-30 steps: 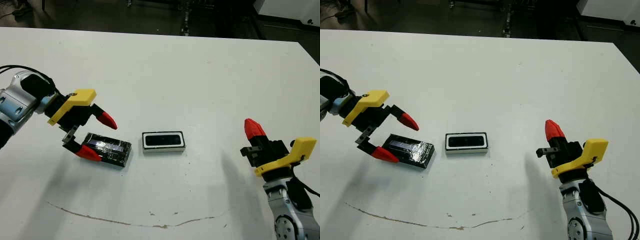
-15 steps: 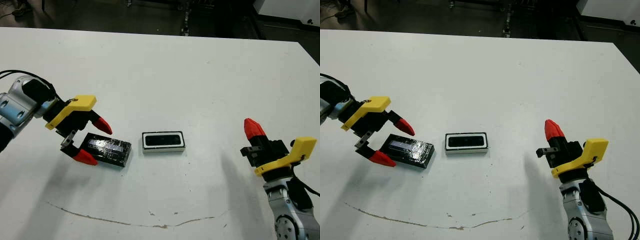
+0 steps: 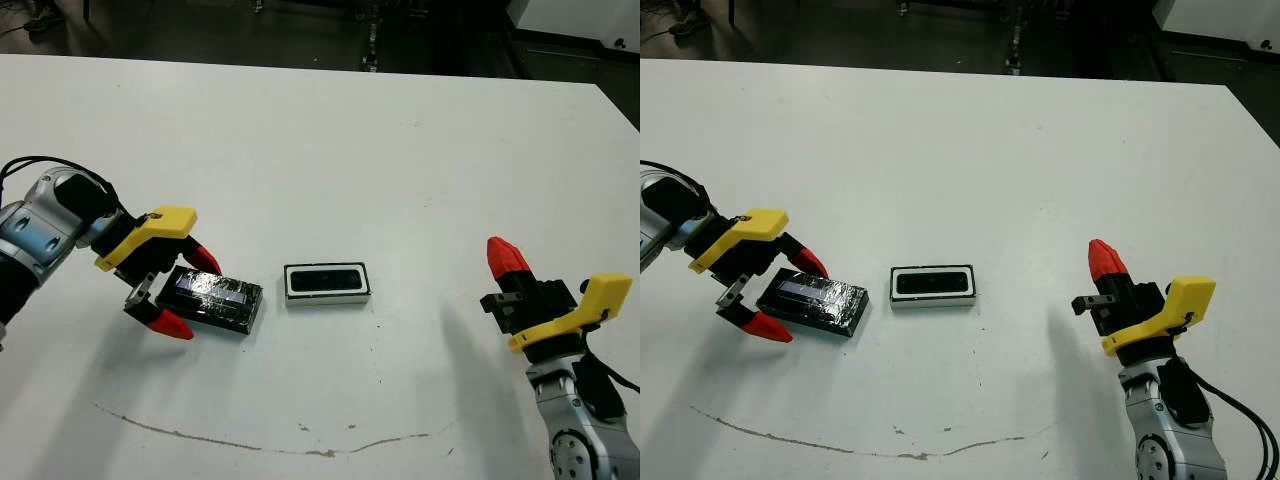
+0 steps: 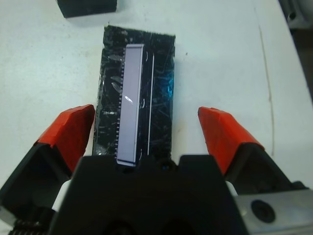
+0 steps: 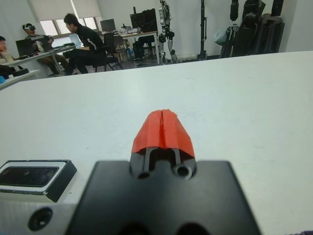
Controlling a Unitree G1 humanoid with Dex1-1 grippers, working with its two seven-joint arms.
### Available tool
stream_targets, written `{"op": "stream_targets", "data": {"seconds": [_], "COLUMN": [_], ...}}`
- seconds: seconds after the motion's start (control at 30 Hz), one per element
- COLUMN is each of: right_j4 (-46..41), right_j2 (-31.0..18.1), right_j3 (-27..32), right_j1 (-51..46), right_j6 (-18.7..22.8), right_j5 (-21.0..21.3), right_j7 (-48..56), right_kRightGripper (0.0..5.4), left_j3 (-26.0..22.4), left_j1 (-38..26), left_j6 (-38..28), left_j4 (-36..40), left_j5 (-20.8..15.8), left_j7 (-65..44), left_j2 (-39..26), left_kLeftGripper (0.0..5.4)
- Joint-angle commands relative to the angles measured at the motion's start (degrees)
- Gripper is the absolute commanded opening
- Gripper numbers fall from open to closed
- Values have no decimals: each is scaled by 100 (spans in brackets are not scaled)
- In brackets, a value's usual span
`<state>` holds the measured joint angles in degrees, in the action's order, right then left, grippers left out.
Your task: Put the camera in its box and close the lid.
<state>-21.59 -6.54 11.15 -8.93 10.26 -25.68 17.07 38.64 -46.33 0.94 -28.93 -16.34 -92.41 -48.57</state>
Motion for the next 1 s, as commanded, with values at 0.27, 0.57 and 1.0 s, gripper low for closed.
{"op": "stream_targets", "data": {"seconds": [0.27, 0.57, 1.0], "right_j4": [49, 29, 23], "right_j2": [-99, -93, -98], "right_j3": [29, 22, 47], "right_j1": [-37, -51, -64], "right_j6": [63, 90, 76], "right_j5": [-86, -87, -76], "right_j7": [28, -6, -29], "right_kRightGripper": [3, 1, 0], "left_j3": [-82, 236, -728], "left_j1": [52, -112, 490], "left_j6": [-112, 915, 766], "left_j4": [-134, 119, 209], "left_j5": [379, 592, 711], "left_j7": [-9, -9, -9], "left_j2": [155, 134, 326], "left_kLeftGripper": [540, 532, 371]}}
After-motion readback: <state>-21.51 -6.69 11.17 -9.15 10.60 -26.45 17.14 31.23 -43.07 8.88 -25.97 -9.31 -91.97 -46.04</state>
